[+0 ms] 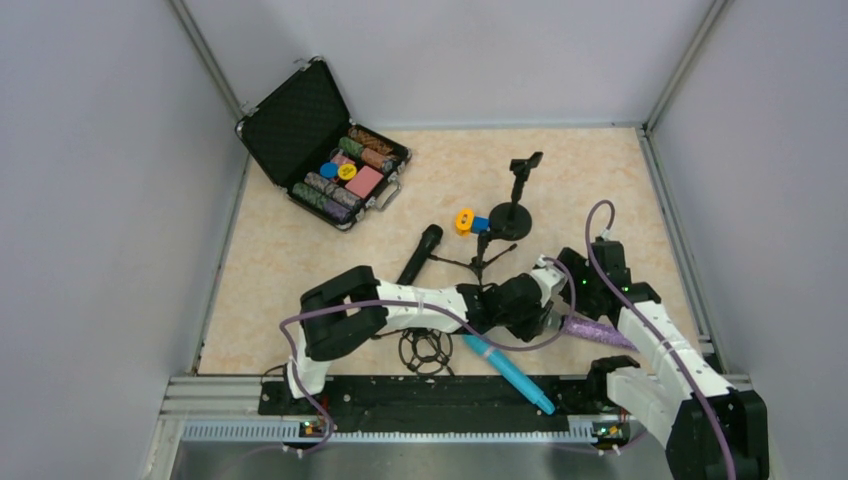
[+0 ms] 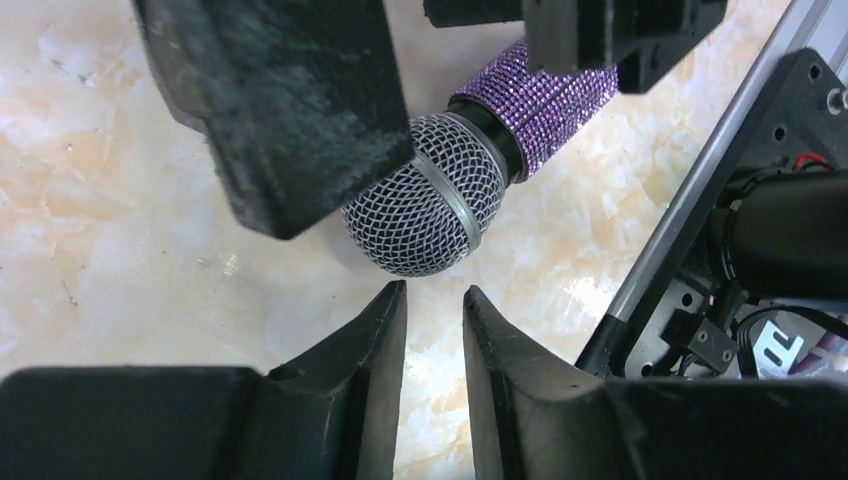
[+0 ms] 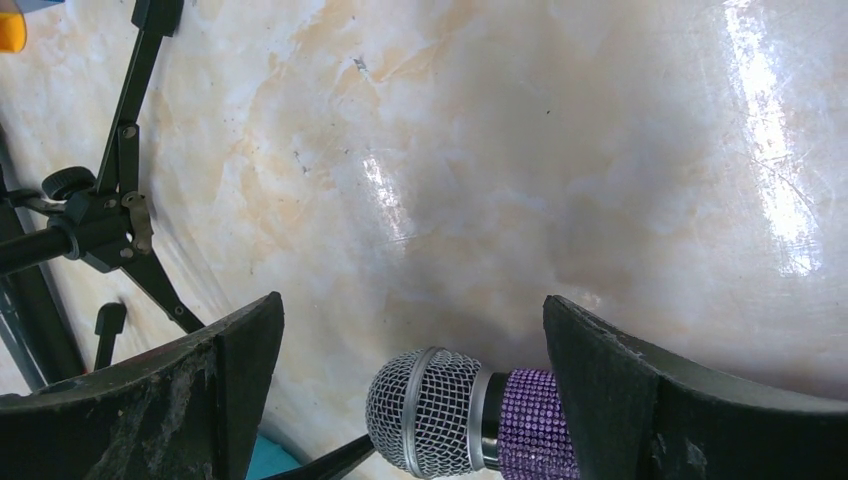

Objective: Attach the microphones to the stand

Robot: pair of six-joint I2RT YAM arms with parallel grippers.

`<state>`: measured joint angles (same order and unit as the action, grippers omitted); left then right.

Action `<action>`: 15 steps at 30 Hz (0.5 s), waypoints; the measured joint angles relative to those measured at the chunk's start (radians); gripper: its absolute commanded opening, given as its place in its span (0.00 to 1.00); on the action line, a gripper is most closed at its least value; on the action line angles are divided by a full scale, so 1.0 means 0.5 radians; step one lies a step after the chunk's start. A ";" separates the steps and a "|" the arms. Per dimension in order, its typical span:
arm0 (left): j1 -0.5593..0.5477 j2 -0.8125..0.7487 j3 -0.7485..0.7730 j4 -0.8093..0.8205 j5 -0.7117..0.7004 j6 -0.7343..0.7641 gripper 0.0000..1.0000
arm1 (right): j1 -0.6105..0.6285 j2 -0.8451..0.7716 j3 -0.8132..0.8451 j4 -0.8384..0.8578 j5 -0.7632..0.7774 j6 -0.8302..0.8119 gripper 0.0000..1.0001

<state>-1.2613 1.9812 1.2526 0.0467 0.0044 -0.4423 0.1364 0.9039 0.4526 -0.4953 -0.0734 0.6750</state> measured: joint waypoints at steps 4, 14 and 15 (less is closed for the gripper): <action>-0.004 -0.021 -0.035 0.029 -0.075 -0.038 0.42 | 0.000 0.004 0.000 0.000 0.016 0.005 0.99; -0.124 -0.306 -0.191 0.060 -0.134 0.108 0.46 | 0.000 0.081 0.008 0.029 0.015 0.004 0.99; -0.151 -0.316 -0.191 0.094 -0.095 0.127 0.46 | 0.000 0.089 0.015 0.030 0.014 0.003 0.99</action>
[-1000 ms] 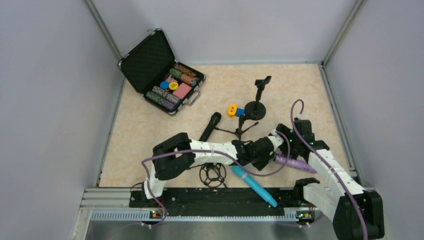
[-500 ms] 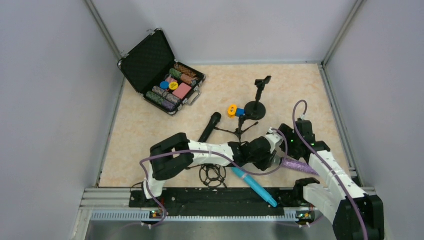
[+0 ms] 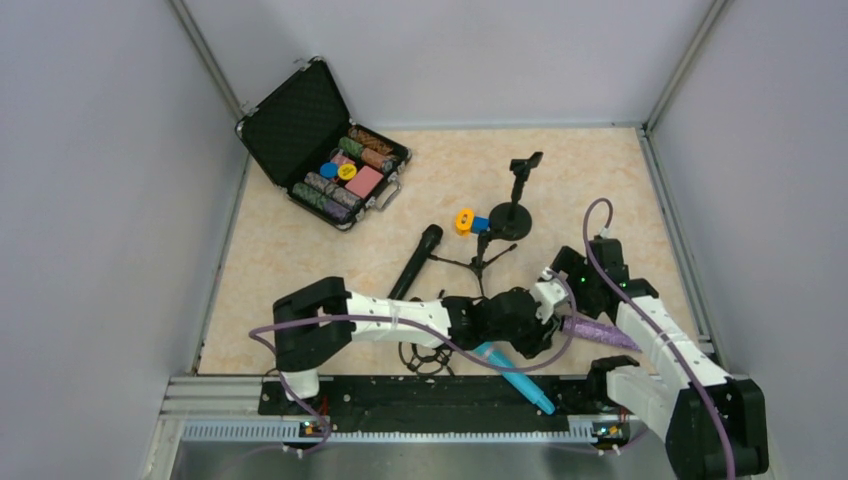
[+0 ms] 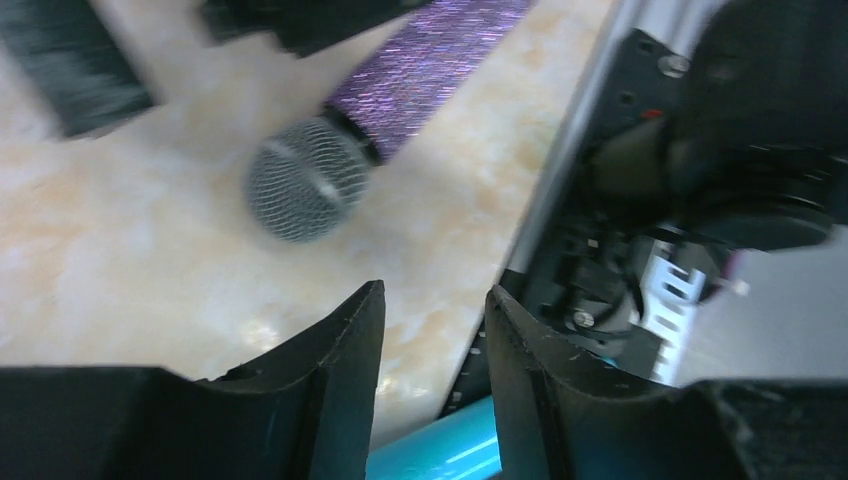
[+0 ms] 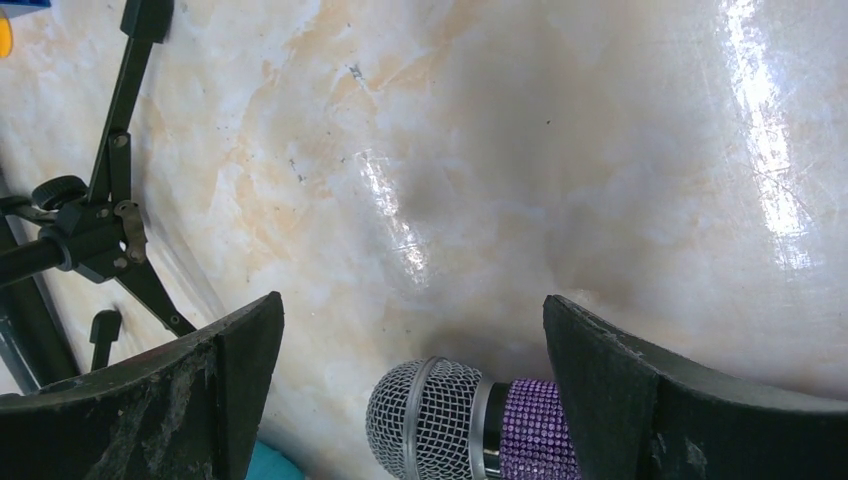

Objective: Attach the microphones to the stand

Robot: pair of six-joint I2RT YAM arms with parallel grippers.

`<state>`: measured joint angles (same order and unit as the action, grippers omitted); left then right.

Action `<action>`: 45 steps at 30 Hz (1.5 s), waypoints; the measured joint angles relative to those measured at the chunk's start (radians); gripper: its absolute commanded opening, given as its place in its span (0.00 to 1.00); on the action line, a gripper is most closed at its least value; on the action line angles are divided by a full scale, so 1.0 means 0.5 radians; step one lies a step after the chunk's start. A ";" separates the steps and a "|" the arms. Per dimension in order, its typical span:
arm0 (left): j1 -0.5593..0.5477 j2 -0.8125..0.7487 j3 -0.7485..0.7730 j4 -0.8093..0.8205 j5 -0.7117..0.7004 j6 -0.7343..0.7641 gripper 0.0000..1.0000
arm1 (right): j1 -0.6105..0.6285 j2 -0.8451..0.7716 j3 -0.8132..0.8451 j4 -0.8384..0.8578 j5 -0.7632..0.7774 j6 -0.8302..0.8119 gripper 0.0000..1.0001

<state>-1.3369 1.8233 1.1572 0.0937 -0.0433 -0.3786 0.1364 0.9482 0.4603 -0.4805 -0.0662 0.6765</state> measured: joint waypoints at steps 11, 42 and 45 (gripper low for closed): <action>-0.058 0.330 0.110 0.356 0.240 0.026 0.42 | -0.082 -0.014 0.098 -0.056 0.044 -0.058 0.99; 0.414 0.526 0.079 0.529 -0.088 -0.463 0.39 | -0.121 0.009 0.115 -0.118 -0.129 -0.101 0.93; 0.422 0.526 0.080 0.514 -0.102 -0.468 0.39 | -0.121 0.002 0.114 -0.117 -0.163 -0.109 0.92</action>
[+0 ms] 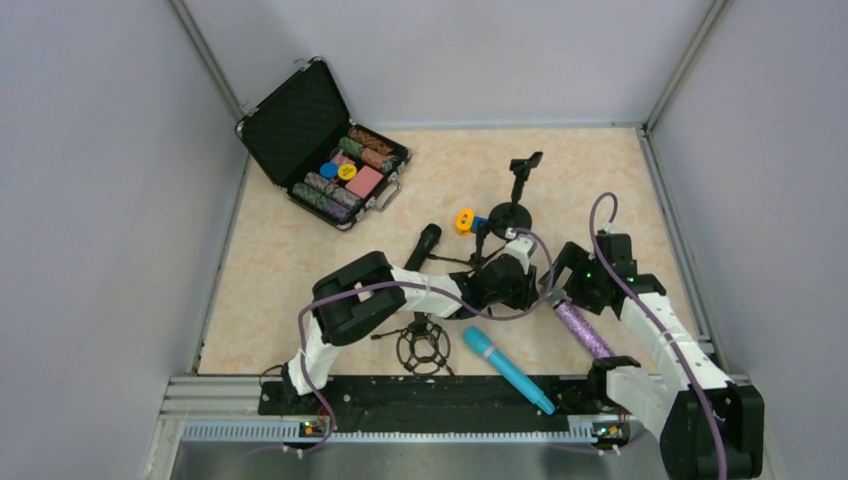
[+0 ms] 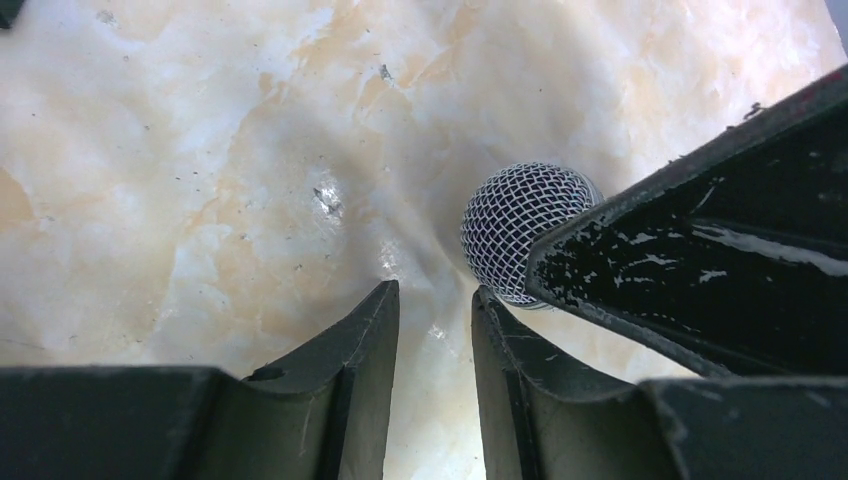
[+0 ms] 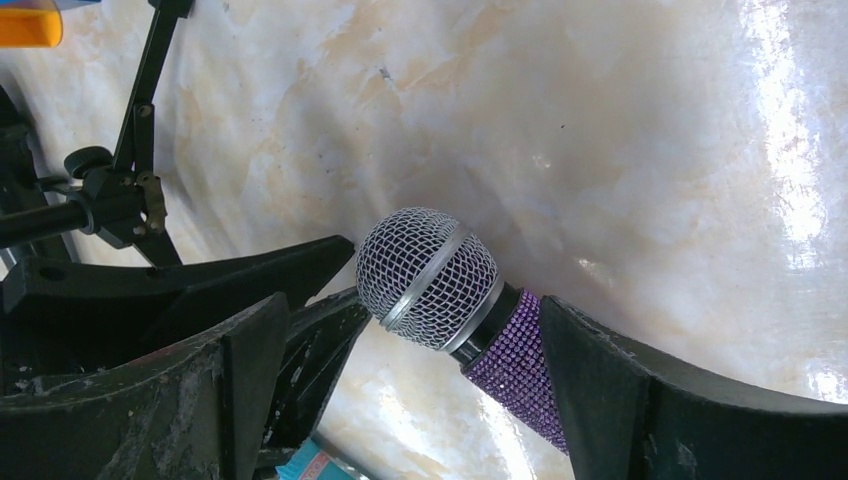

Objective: Attach the microphones to the stand

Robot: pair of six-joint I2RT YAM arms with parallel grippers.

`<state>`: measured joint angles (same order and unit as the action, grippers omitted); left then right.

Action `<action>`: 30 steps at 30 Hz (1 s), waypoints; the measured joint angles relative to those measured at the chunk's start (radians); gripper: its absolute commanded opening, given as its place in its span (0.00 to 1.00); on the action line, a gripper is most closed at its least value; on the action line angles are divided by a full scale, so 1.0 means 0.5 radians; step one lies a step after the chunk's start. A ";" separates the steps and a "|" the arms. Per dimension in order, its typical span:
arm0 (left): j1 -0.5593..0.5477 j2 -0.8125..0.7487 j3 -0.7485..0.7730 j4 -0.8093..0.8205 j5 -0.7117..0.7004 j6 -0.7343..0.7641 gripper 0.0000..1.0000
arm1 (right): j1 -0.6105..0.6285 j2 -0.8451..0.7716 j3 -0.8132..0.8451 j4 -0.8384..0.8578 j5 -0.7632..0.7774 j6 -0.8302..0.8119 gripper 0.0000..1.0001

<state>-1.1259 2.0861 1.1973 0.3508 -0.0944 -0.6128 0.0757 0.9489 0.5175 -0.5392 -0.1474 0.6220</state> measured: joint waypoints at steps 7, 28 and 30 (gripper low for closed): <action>0.011 -0.031 -0.011 -0.034 0.010 0.027 0.47 | 0.079 -0.007 -0.001 0.002 0.024 -0.004 0.92; -0.344 -0.788 -0.454 0.150 -0.054 0.517 0.69 | 0.532 0.021 -0.004 -0.047 0.372 0.105 0.89; -0.348 -0.928 -0.518 0.137 -0.168 0.568 0.72 | 0.581 0.040 -0.004 -0.048 0.426 0.121 0.88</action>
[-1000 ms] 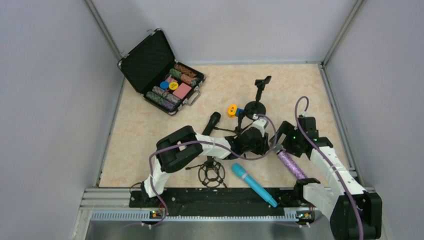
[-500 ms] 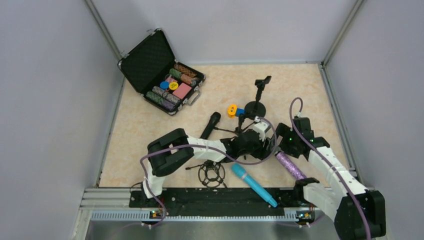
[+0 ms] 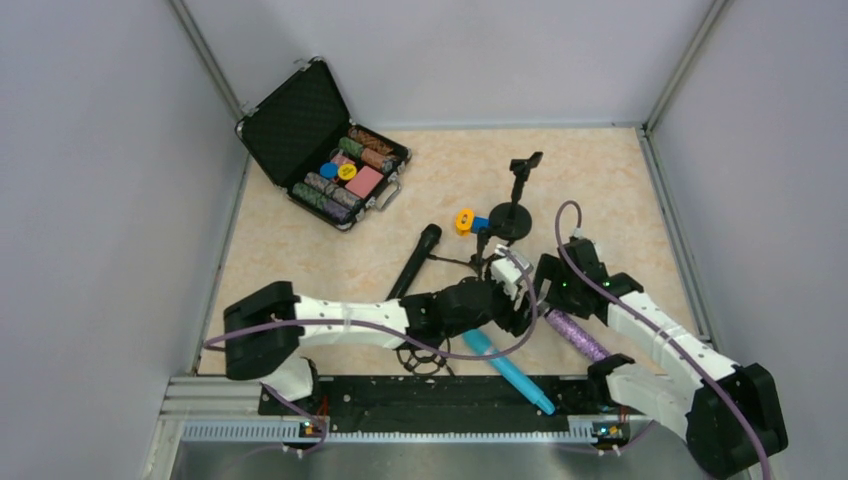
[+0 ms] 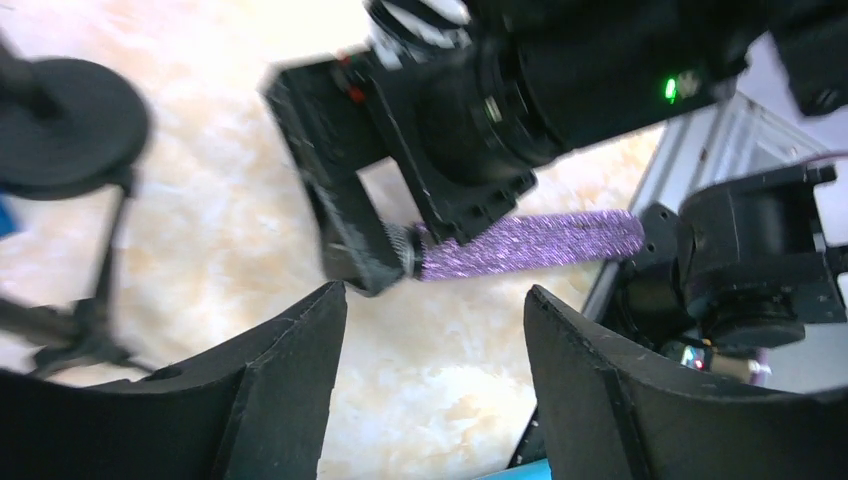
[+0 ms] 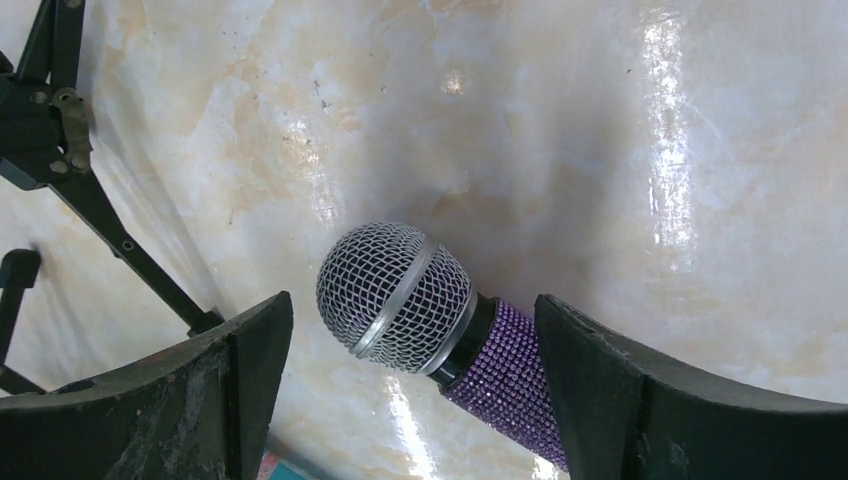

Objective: Attach the microphones to the stand

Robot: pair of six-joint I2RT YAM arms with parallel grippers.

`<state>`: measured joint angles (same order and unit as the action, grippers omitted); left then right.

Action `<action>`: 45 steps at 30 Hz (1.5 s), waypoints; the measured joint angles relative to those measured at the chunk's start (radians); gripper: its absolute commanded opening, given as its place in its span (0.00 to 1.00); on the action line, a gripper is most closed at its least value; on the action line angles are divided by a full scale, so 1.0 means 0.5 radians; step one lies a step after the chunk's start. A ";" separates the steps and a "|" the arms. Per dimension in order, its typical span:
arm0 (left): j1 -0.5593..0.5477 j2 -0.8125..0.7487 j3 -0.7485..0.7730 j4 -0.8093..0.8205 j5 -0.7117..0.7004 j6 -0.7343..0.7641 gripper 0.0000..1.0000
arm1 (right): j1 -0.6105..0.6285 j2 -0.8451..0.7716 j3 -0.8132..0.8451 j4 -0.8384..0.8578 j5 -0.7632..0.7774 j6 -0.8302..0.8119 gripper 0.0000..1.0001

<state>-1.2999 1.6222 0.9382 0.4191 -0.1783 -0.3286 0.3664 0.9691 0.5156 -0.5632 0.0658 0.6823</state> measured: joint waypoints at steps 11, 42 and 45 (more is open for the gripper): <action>-0.008 -0.626 0.003 -0.376 -0.805 0.254 0.95 | 0.157 0.280 0.037 0.027 0.206 -0.011 0.78; 0.465 -0.715 0.169 -1.083 -0.555 0.002 0.95 | 0.011 0.560 0.439 0.043 0.085 -0.496 0.99; 0.466 -0.715 0.165 -1.082 -0.546 0.004 0.95 | 0.023 0.417 0.438 -0.038 0.021 -0.511 0.99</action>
<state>-1.0668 1.2648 1.0206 -0.1219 -0.4511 -0.3267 0.3779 1.1774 0.7345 -0.5823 0.0761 0.4267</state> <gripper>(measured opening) 0.948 0.987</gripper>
